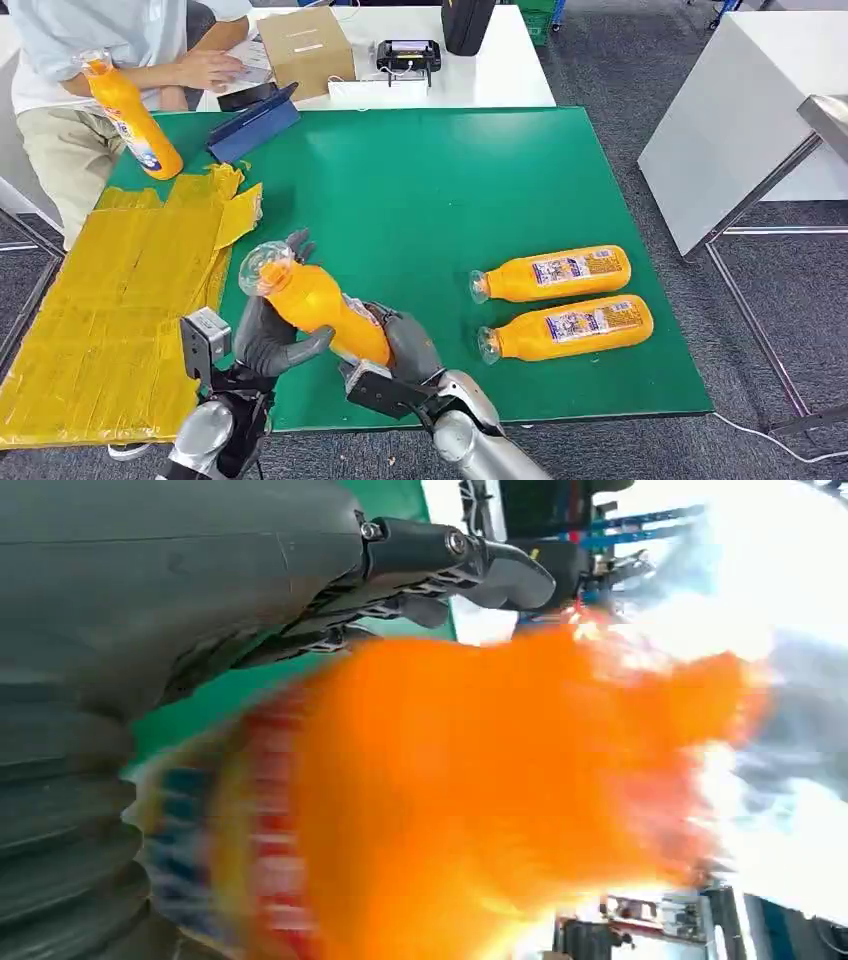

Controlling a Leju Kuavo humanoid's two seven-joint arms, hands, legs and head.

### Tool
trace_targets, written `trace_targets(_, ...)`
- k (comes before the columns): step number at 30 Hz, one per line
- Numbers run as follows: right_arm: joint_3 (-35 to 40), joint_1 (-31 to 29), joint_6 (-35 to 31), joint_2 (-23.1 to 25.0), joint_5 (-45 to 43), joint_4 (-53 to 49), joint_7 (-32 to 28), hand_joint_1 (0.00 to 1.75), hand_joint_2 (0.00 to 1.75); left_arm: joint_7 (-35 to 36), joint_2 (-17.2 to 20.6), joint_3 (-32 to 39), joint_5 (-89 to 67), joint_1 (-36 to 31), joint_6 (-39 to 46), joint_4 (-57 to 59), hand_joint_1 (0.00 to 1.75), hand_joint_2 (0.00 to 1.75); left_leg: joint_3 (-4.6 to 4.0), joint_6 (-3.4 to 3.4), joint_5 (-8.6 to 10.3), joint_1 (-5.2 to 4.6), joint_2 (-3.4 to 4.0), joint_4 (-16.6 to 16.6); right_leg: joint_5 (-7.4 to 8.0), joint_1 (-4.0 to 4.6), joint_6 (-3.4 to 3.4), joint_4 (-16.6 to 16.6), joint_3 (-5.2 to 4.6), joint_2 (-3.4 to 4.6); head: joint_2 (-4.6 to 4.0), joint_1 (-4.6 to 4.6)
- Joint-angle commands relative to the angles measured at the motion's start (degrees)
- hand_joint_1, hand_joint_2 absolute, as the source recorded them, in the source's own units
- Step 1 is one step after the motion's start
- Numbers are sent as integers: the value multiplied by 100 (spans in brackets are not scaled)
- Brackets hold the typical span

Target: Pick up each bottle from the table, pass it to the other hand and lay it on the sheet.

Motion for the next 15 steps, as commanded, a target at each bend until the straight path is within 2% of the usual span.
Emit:
trace_targets(1, 316, -109, -18, -79, 51, 591, -45, 175, 175, 0, -59, -154, 26, -387, 15, 421, 0, 175, 29, -7, -10, 9, -20, -4, -12, 4, -9, -7, 35, 10, 0, 0)
trace_targets(7, 319, -102, -75, -89, 75, 561, -88, 175, 175, -31, -48, -259, -36, -425, -24, 503, 0, 175, 18, -5, -5, 5, -20, -4, -8, 2, -5, -6, 24, 2, 0, 0)
trace_targets(8, 332, -81, -115, -99, 98, 479, -121, 175, 175, -36, -51, -265, -55, -426, -23, 530, 17, 175, 33, -8, -12, 8, -26, -3, -16, 2, -9, -6, 40, 7, 0, 0)
trace_targets(13, 345, -64, -114, -109, 102, 393, -130, 175, 175, -38, -49, -274, -73, -424, -23, 551, 17, 175, 28, -8, -11, 9, -23, -1, -14, 3, -9, -4, 35, 8, 0, 0)
trace_targets(14, 349, -51, -121, -118, 106, 353, -129, 175, 175, -41, -44, -277, -97, -424, -19, 551, 175, 175, 22, -7, -8, 7, -20, -2, -10, 2, -8, -4, 27, 7, 0, 0)
trace_targets(15, 369, -29, -151, -138, 125, 244, -150, 175, 175, -42, -57, -263, -125, -414, -6, 567, 175, 175, 15, -5, -4, 4, -17, -3, -7, 1, -6, -4, 18, 3, 0, 0)
